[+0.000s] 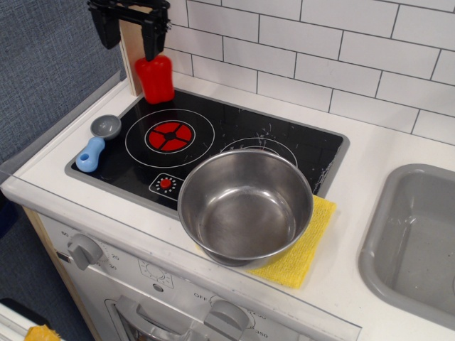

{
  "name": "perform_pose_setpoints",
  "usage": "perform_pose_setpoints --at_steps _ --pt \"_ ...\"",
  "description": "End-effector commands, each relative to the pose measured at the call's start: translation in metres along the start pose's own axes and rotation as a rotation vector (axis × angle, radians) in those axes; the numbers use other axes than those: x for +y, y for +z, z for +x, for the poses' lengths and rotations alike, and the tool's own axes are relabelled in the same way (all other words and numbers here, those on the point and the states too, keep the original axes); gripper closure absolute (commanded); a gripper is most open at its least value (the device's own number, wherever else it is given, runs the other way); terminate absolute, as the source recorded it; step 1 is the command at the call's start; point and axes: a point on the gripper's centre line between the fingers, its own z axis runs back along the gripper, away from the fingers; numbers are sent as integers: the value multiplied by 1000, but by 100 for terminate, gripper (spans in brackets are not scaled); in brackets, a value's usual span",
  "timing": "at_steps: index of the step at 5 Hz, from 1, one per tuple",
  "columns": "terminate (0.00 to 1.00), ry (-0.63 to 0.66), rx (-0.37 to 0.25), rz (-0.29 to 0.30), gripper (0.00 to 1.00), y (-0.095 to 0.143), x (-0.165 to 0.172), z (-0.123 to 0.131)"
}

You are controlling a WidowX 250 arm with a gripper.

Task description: Put the pepper in the upper left hand corner.

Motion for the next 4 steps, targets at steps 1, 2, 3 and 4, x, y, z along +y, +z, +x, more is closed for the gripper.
perform_pose_setpoints --at_steps 1,2,3,4 --pt "0 -15 -74 39 0 24 0 -12" --pt "0 -55 -96 77 0 25 -5 -18" --pt "0 -55 -96 77 0 25 -5 -18" --pt "100 -55 -96 77 0 25 -5 -18"
